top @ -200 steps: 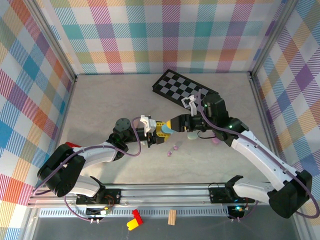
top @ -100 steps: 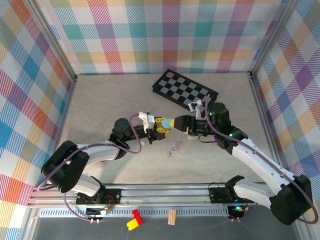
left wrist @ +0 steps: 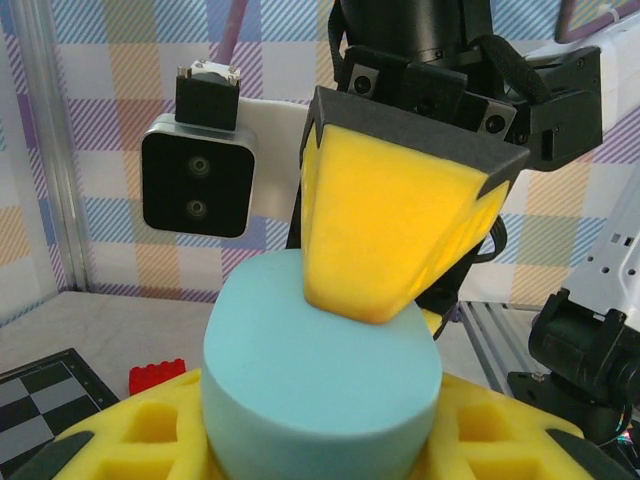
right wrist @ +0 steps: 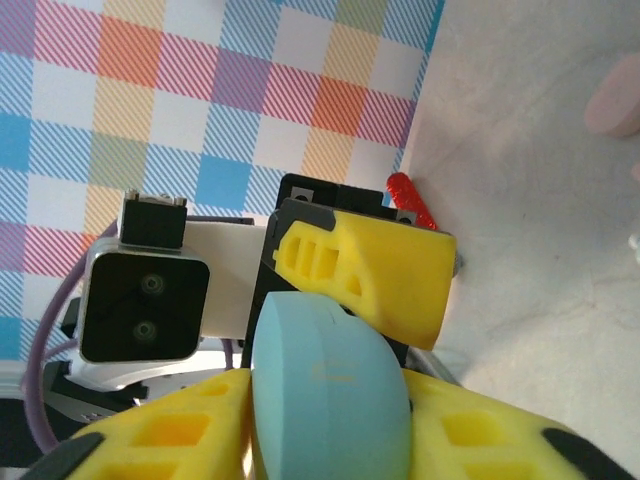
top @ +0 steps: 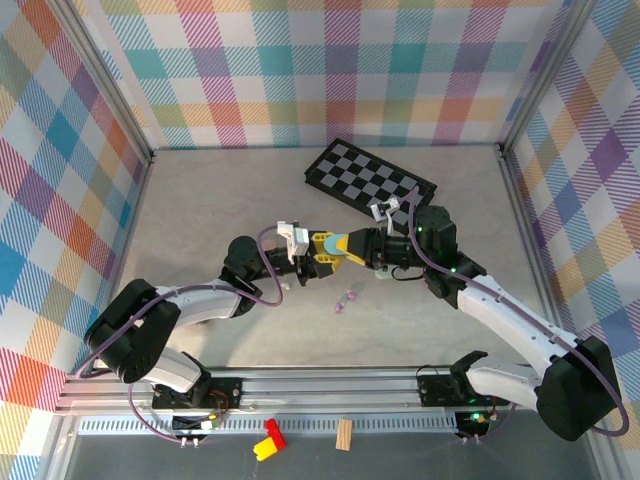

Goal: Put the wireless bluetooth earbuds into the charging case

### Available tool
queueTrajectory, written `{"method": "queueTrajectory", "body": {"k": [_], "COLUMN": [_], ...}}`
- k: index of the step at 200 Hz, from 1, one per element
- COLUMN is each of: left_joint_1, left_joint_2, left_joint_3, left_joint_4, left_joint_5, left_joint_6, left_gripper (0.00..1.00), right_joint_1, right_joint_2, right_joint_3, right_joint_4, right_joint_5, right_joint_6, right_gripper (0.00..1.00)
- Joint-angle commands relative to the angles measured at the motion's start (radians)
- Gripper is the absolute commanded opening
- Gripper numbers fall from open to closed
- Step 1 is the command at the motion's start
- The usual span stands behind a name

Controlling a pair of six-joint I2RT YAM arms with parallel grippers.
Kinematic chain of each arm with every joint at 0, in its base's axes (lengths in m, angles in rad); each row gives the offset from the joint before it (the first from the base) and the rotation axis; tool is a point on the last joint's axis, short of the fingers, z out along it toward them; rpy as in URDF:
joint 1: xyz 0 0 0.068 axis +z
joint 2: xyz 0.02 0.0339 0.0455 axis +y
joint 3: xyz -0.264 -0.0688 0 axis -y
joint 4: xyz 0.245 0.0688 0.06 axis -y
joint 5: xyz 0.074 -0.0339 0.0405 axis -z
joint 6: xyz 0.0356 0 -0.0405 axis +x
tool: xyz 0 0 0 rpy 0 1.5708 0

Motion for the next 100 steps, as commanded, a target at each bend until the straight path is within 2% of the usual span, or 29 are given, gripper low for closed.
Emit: {"method": "queueTrajectory", "body": {"k": [1,10,23,60,86,100], "left_joint_1": [-0.009,-0.009,-0.009,0.007,0.030,0.035], "left_joint_2": [0.002,0.001,-0.006,-0.056,-0.096,-0.120], "left_joint_3": [-0.001,-0.002,-0.007,-0.066,-0.133,-0.164], "left_joint_4": [0.031,0.017,0.000,-0.069,-0.135,-0.165], "left_joint_5": [0.027,0.022,0.007,-0.066,-0.140,-0.183], "left_joint_6": [0.022,0.030,0.043,0.077,0.112,0.120], "left_gripper": [0.30,0.35,0.51,0.83,1.00,1.00], "right_joint_1": [-0.005,-0.007,-0.010,-0.033,-0.044,-0.044], "right_joint_2": [0.011,0.011,0.013,0.039,0.115,0.181], "right_joint_3": [-0.004,-0.006,-0.007,-0.010,0.031,0.068], "right_joint_4": [0.040,0.038,0.024,-0.028,-0.132,-0.180], "right_joint_5": [-0.003,0.003,0.019,0.101,0.233,0.303], "right_joint_6": [-0.004,-0.008,-0.020,-0.096,-0.212,-0.259], "right_gripper": [0.26,0.23,0.20,0.16,0.15,0.14]}}
